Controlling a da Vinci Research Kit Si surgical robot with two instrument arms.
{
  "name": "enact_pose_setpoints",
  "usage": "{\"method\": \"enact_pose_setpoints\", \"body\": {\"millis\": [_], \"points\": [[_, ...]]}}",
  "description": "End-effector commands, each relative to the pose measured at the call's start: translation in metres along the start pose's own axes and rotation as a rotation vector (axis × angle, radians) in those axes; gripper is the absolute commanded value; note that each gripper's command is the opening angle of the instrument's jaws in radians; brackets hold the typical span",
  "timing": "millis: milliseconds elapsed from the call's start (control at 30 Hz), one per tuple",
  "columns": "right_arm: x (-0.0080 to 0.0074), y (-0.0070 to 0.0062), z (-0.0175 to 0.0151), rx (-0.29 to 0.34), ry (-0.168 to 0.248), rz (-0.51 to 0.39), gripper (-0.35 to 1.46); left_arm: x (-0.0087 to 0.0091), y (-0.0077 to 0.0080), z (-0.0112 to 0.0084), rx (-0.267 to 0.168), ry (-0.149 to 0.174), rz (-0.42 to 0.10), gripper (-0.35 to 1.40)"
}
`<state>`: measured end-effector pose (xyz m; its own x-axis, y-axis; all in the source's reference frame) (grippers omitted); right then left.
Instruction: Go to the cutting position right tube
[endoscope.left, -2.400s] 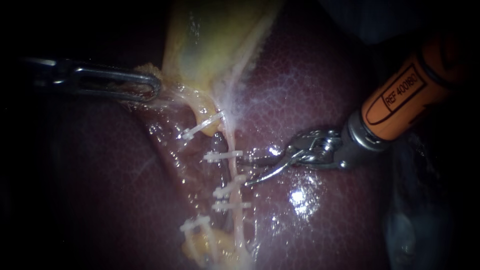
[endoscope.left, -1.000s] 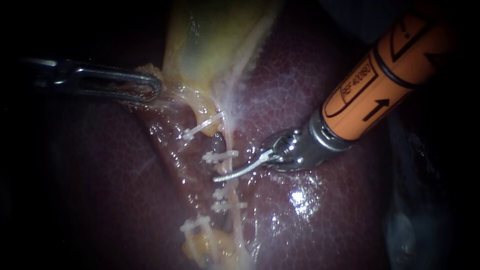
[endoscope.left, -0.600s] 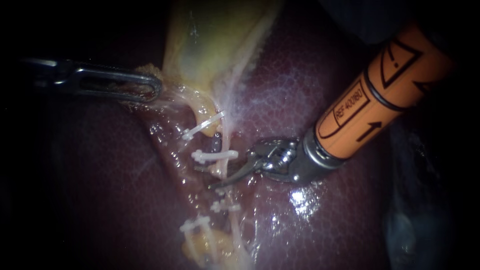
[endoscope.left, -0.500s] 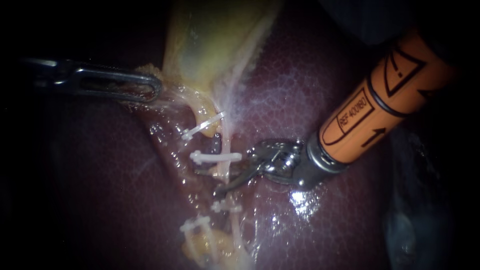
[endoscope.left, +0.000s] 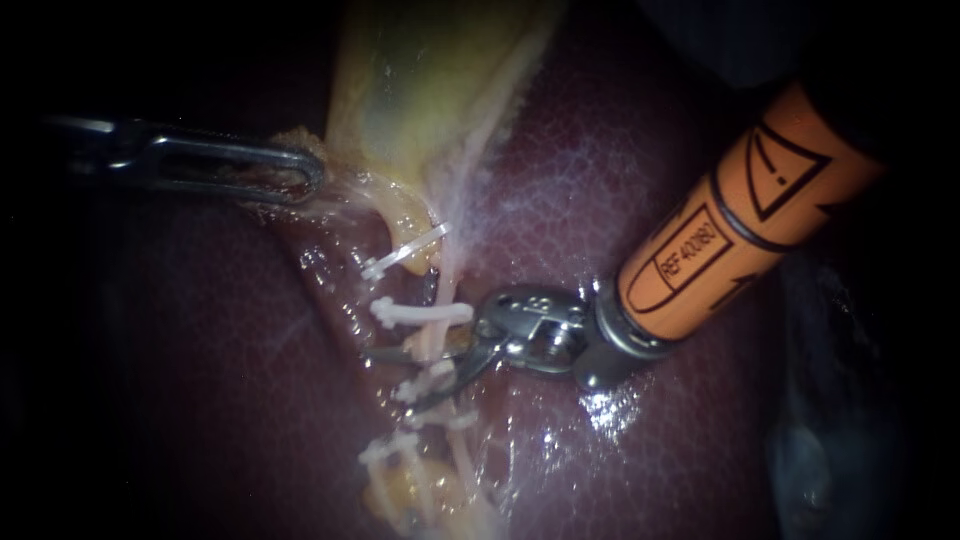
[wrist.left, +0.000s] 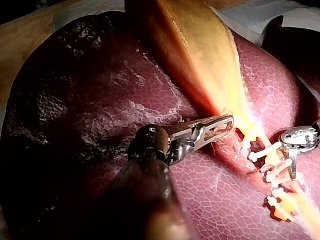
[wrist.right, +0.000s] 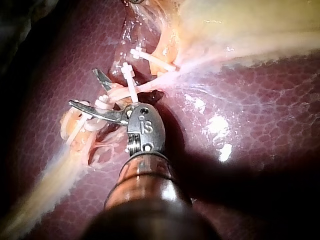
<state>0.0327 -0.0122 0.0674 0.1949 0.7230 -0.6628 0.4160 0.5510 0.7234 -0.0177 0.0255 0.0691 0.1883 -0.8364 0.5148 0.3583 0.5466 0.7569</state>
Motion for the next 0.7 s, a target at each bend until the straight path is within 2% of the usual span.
{"method": "enact_pose_setpoints", "body": {"millis": [33,133,367,533,700], "points": [[0.0001,0.0,0.0002,-0.004,0.01,0.001,1.24,0.0,0.0,0.0,-0.001,0.0,0.0,-0.35],[0.0004,-0.0001,0.0008,0.0,0.037,0.001,1.28,0.0,0.0,0.0001,-0.001,0.0,0.0,-0.35],[0.0018,-0.0007,0.0009,0.001,0.045,0.019,1.31,0.0,0.0,0.0001,-0.001,0.0,0.0,-0.35],[0.0027,-0.0013,-0.0001,0.007,0.051,0.197,1.36,0.0001,0.0,0.0,0.0,0.0,0.0,-0.35],[0.0037,-0.002,-0.0023,0.025,0.05,0.418,1.39,0.0001,0.0,-0.0001,0.0,0.0,0.0,-0.35]]}}
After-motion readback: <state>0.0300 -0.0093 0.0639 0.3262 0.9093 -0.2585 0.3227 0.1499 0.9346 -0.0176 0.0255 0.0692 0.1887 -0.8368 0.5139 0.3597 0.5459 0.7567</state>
